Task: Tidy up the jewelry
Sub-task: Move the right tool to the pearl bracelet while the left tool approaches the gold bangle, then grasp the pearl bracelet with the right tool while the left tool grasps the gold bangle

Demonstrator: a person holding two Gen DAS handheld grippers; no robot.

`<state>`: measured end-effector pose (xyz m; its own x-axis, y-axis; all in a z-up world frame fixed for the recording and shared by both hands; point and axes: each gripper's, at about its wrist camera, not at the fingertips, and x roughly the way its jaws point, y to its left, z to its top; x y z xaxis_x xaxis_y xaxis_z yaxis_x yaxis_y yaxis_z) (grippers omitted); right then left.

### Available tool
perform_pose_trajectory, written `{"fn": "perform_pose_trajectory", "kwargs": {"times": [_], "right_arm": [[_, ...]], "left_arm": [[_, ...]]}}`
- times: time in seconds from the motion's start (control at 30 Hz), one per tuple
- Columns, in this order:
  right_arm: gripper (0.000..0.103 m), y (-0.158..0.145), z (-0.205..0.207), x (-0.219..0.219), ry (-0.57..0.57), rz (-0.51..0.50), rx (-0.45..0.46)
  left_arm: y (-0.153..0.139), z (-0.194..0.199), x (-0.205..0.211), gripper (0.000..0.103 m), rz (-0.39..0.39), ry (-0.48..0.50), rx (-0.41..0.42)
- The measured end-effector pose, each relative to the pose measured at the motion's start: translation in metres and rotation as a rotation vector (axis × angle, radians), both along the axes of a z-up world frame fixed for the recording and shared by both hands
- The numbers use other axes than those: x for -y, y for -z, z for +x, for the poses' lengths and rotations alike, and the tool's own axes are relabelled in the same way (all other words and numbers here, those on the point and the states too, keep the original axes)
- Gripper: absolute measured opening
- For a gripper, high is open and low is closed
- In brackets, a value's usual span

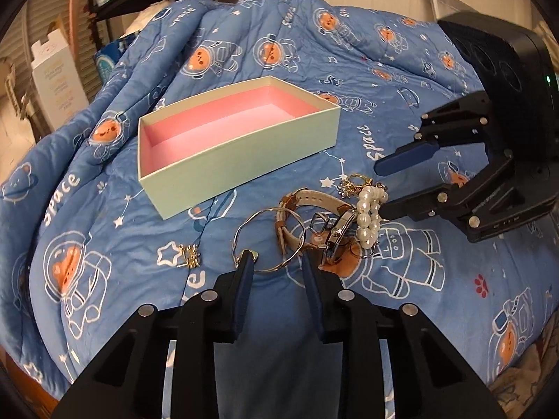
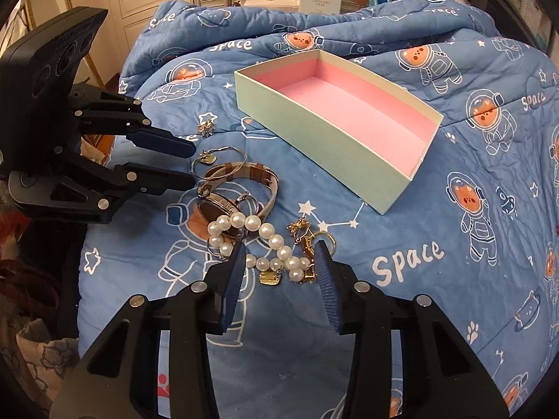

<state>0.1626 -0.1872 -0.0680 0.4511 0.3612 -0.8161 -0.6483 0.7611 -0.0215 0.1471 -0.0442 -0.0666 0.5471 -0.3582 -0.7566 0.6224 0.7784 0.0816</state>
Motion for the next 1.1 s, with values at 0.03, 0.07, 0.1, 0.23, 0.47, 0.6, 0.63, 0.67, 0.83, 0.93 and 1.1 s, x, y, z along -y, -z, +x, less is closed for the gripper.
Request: {"fn": "perform_pose_trajectory", "kwargs": {"times": [0.03, 0.07, 0.1, 0.23, 0.47, 0.6, 0.63, 0.67, 0.83, 0.93, 1.1], "right_arm": [[0.041, 0.001, 0.001, -0.001, -0.015, -0.006, 0.001], [0.04, 0.001, 0.002, -0.001, -0.031, -0.012, 0.001], [0.038, 0.002, 0.002, -0.002, -0.048, -0.019, 0.002], [0.031, 0.007, 0.006, -0.007, -0.113, -0.044, 0.006], [0.012, 0.013, 0.011, -0.013, -0.169, -0.054, -0.002], [0.012, 0.01, 0.011, -0.009, -0.151, -0.021, -0.02], [0.012, 0.009, 0.012, -0.007, -0.141, -0.003, -0.033], [0.012, 0.007, 0.012, -0.005, -0.13, 0.019, -0.046], [0.011, -0.01, 0.01, 0.004, -0.088, 0.124, -0.084], [0.01, -0.021, 0.009, 0.011, -0.05, 0.2, -0.11], [0.01, -0.036, 0.011, 0.016, 0.001, 0.274, -0.125]], "left_arm": [[0.001, 0.0, 0.002, 0.027, 0.019, 0.025, 0.009], [0.001, 0.0, 0.004, 0.026, 0.031, 0.051, 0.015], [0.001, -0.001, 0.005, 0.023, 0.041, 0.074, 0.021], [0.005, 0.001, 0.01, 0.018, 0.086, 0.142, 0.031], [0.007, 0.008, 0.007, 0.008, 0.063, 0.151, -0.003], [0.003, 0.007, 0.007, 0.006, 0.023, 0.14, -0.015], [0.002, 0.007, 0.006, 0.005, 0.012, 0.133, -0.017], [0.0, 0.008, 0.005, 0.004, -0.002, 0.123, -0.02], [-0.01, 0.01, -0.007, 0.003, -0.121, 0.053, -0.061], [-0.017, 0.009, -0.012, 0.003, -0.166, 0.019, -0.066], [-0.03, 0.008, -0.019, 0.003, -0.24, -0.028, -0.065]]}}
